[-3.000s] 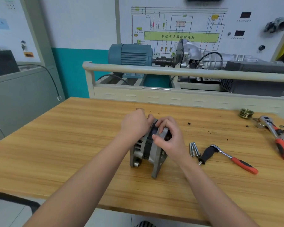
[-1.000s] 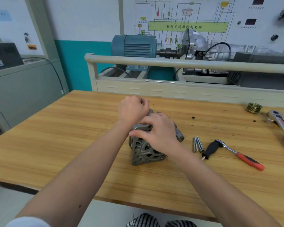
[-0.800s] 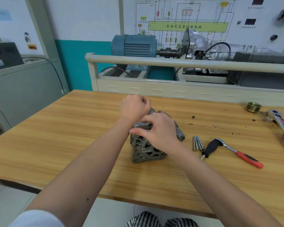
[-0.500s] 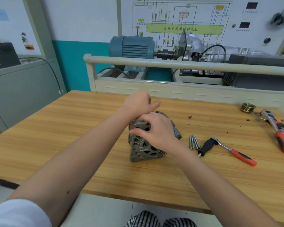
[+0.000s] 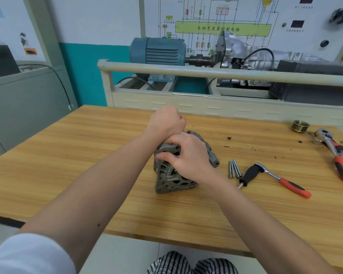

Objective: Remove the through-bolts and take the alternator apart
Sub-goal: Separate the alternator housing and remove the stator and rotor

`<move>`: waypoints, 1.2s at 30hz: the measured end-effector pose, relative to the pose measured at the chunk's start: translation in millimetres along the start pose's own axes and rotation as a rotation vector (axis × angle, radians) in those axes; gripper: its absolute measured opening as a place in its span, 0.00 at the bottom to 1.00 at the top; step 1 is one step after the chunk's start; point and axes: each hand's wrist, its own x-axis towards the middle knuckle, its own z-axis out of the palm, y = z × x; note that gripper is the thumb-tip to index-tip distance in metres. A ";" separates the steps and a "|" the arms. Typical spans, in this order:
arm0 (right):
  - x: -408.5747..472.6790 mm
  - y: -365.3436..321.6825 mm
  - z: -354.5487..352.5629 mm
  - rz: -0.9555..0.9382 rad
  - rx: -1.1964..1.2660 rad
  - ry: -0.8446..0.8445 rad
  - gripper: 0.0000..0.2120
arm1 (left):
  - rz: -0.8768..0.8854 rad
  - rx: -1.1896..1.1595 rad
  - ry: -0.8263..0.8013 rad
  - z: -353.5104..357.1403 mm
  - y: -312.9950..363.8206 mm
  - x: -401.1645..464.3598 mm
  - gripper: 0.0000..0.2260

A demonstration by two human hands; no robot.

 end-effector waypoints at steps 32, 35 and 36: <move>-2.6 -3.6 6.8 0.046 -0.040 0.113 0.19 | -0.002 -0.355 0.293 11.3 -13.6 -25.8 0.18; -2.4 -3.1 7.8 0.039 -0.044 0.148 0.17 | 0.010 -0.379 0.292 12.2 -13.1 -26.0 0.18; -2.5 -2.9 8.1 0.039 -0.048 0.154 0.16 | 0.013 -0.386 0.292 12.4 -12.5 -26.3 0.18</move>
